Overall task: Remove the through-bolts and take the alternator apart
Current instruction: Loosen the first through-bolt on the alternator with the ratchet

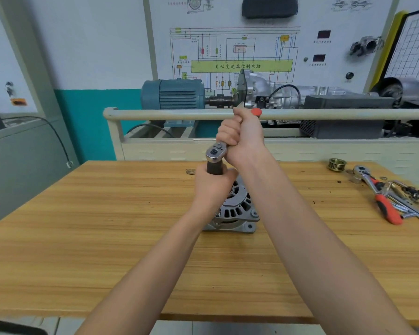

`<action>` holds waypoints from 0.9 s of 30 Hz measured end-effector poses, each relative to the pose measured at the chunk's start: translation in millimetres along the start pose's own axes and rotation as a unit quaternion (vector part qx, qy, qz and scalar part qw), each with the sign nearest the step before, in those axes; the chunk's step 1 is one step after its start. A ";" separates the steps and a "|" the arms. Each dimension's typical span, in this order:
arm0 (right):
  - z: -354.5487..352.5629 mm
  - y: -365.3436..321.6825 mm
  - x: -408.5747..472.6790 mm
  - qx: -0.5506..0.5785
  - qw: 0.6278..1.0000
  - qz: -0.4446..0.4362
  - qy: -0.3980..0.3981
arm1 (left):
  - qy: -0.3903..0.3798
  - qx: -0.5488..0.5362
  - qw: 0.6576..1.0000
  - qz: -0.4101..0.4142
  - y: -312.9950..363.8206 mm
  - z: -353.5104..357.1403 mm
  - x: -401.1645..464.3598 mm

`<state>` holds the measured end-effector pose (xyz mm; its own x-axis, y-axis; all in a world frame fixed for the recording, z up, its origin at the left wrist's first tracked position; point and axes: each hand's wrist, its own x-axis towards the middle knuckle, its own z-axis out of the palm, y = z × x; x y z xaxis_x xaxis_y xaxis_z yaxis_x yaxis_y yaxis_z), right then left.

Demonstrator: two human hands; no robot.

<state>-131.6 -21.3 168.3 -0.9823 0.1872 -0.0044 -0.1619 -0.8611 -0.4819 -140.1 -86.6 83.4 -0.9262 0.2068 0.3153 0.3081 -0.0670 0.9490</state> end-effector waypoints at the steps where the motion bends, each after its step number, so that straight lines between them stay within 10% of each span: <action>1: 0.4 -2.7 -1.1 -0.019 0.999 0.030 -0.015 | -0.032 0.026 0.999 0.012 -1.0 -2.7 0.0; 7: 1.6 -8.4 3.2 -0.124 0.958 0.222 -0.130 | -0.305 0.097 0.947 0.026 6.8 -23.4 3.7; 14: 0.5 1.9 1.5 0.010 1.000 -0.007 0.003 | 0.011 -0.035 0.999 0.001 -1.3 0.9 -1.6; 22: -1.4 -5.9 1.5 -0.066 0.974 0.181 -0.119 | -0.327 0.091 0.941 0.010 8.3 -27.5 5.0; 27: -2.2 2.1 -2.4 0.025 0.999 -0.027 -0.011 | -0.052 0.020 0.998 -0.008 -0.7 -4.8 0.8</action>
<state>-129.4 -22.6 165.4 -0.9738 0.2238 0.0393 -0.2182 -0.8730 -0.4361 -142.1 -91.1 83.0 -0.9037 0.3087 0.2968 0.3042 -0.0249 0.9523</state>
